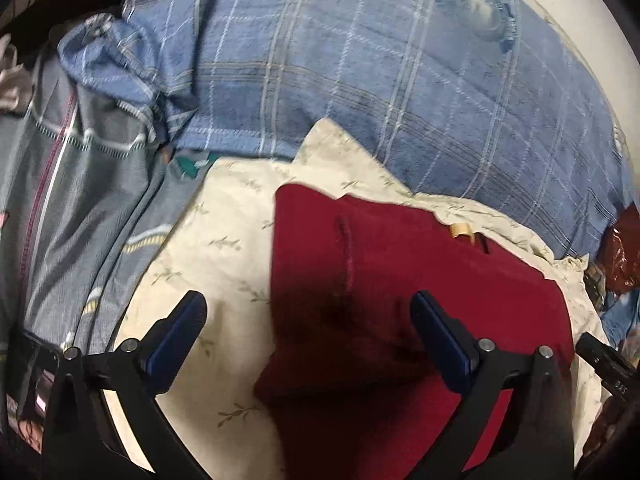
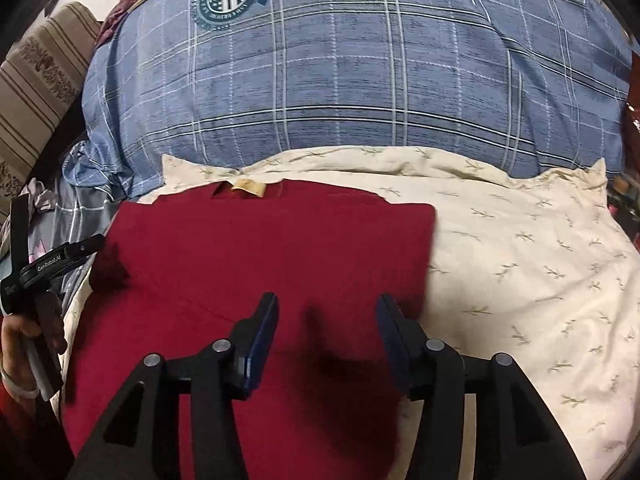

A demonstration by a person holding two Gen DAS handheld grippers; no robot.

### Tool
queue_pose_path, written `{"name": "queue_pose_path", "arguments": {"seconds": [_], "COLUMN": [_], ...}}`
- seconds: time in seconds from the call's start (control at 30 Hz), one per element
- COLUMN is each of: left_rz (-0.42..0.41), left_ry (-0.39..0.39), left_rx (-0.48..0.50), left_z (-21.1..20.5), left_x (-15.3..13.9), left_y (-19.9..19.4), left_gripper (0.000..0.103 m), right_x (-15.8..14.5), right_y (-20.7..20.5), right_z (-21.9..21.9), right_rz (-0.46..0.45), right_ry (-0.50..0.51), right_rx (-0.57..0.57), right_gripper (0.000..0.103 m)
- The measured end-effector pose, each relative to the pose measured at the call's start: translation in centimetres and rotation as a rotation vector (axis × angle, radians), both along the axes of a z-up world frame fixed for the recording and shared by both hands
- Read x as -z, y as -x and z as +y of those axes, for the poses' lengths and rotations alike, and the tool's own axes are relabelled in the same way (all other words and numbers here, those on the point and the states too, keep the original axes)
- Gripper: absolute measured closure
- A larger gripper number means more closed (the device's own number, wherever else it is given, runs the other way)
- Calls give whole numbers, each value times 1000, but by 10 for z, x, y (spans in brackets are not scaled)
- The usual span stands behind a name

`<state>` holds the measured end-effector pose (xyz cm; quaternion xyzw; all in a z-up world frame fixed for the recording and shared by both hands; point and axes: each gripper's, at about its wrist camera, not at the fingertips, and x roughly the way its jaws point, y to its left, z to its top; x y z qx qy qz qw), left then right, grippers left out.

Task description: Fold small clothes

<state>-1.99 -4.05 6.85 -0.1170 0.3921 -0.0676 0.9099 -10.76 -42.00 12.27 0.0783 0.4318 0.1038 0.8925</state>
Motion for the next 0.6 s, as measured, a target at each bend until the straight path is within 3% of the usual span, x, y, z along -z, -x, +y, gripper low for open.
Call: {"name": "queue_pose_path", "arguments": {"seconds": [0.2, 0.27, 0.33, 0.4, 0.47, 0.53, 0.6], "left_rz": [-88, -67, -25, 5, 6, -7, -19], "left_ry": [-9, -21, -41, -75, -90, -61, 0], "left_rx": [70, 101, 125, 130, 123, 110, 96], "left_z": [-15, -23, -31, -37, -37, -30, -18], "left_x": [-14, -9, 1, 10, 12, 6, 0], "left_y": [3, -3, -10, -15, -14, -10, -8], "left_gripper": [9, 19, 37, 42, 55, 83, 95], "right_x": [5, 9, 12, 14, 15, 16, 16], "right_y": [1, 0, -1, 0, 1, 2, 2], "right_z": [-16, -20, -22, -22, -23, -25, -27], "right_rz": [-27, -16, -6, -8, -11, -12, -16], "right_ry": [-150, -198, -216, -212, -210, -212, -210], "right_rx": [49, 58, 62, 62, 66, 79, 88], "right_gripper": [49, 48, 48, 48, 48, 48, 48]}}
